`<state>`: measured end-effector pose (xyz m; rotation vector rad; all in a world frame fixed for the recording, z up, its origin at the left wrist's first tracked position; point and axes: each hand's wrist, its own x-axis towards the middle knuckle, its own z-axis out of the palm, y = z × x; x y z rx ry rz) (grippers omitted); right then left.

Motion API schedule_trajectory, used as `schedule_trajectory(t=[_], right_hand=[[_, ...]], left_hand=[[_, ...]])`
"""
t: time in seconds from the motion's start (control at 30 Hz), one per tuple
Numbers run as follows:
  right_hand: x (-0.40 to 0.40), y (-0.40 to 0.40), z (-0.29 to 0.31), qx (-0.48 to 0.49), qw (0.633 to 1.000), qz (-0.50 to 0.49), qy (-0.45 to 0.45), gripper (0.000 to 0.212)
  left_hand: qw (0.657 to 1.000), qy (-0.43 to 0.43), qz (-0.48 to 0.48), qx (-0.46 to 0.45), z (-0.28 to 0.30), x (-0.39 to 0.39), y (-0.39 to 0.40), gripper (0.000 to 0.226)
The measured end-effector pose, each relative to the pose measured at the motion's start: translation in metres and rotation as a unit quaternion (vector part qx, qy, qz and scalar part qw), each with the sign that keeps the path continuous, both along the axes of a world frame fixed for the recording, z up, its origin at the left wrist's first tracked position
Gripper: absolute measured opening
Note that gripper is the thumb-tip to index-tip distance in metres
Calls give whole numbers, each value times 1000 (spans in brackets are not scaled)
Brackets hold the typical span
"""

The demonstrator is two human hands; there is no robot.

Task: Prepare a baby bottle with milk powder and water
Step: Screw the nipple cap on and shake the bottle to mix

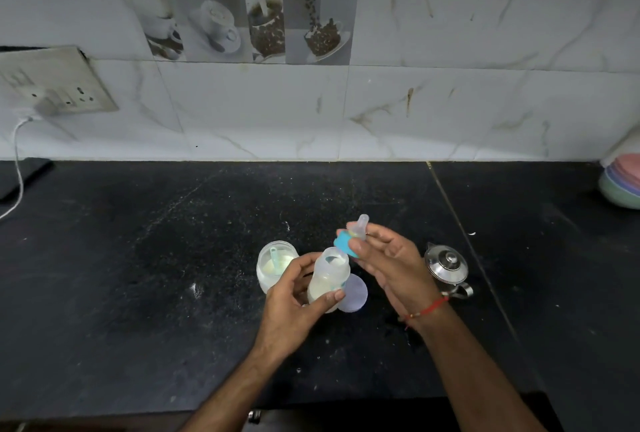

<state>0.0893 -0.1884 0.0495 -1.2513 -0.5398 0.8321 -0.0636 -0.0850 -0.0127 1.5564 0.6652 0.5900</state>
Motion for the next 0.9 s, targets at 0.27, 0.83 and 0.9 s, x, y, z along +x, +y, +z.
schedule_trajectory(t=[0.27, 0.83, 0.9], right_hand=[[-17, -29, -5, -36, 990, 17, -135, 47], [-25, -50, -4, 93, 992, -83, 17, 47], [-23, -50, -5, 101, 990, -96, 32, 45]], left_hand=[[997, -29, -64, -5, 6, 8, -14, 62], [994, -48, -98, 13, 14, 12, -21, 64], [994, -52, -100, 15, 14, 13, -21, 63]])
